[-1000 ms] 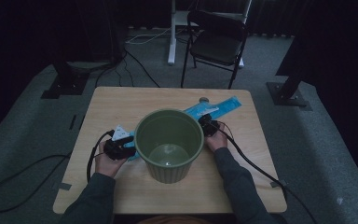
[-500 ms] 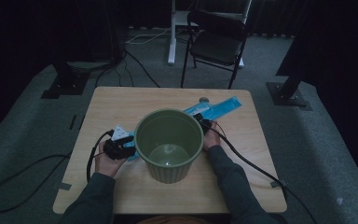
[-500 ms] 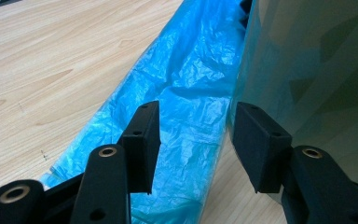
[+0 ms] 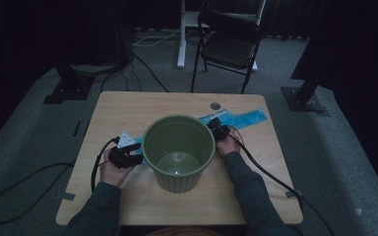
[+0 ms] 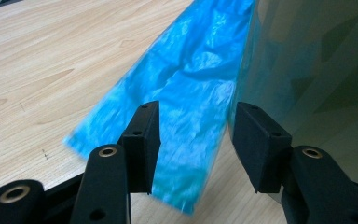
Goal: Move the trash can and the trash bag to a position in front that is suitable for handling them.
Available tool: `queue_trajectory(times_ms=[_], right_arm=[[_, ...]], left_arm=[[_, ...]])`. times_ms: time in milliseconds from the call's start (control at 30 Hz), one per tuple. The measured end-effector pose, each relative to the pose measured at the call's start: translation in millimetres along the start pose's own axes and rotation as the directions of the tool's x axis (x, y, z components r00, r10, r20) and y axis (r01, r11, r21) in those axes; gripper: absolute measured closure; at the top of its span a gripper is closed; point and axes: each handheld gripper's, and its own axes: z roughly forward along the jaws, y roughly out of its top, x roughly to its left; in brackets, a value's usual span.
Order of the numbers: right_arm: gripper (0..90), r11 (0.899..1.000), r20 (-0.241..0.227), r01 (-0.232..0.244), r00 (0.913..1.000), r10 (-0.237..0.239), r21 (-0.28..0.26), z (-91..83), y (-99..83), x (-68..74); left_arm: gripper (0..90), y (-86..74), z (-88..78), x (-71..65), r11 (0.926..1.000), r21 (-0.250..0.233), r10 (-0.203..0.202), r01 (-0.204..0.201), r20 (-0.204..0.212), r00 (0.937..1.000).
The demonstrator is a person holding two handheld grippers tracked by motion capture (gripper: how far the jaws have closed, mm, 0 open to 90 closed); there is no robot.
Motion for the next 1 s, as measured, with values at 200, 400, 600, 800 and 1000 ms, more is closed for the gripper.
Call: queue_trajectory(times_ms=[200, 400, 600, 800, 1000], right_arm=[[90.0, 0.999, 0.033, -0.019, 0.9993, 0.018, 0.028, -15.1, -21.0, -26.4], [89.9, 0.998, 0.081, -0.002, 0.9967, -0.004, 0.068, -31.1, -41.9, -46.3], [66.9, 0.998, 0.087, -0.05, 0.9951, 0.047, 0.039, -40.3, -49.1, -56.5], [50.2, 0.996, 0.005, -0.068, 0.9977, 0.068, -0.058, -37.8, -28.2, -32.9], [49.8, 0.996, -0.047, -0.053, 0.9976, 0.05, -0.066, -16.5, -5.5, -1.1]], left_arm=[[51.5, 0.1, 0.8, -0.7, 1.0, -0.001, -0.002, 0.002, 0.001, 1.0], [51.5, 0.2, 1.7, -0.7, 1.0, 0.0, -0.003, 0.003, -0.001, 1.0], [51.5, 0.4, 2.3, -0.9, 1.0, 0.0, -0.003, 0.003, -0.001, 1.0], [51.5, 0.6, 2.4, -1.3, 1.0, 0.001, -0.002, 0.002, -0.001, 1.0], [51.5, 0.2, 0.1, 0.8, 1.0, -0.002, -0.002, 0.002, -0.001, 1.0]])
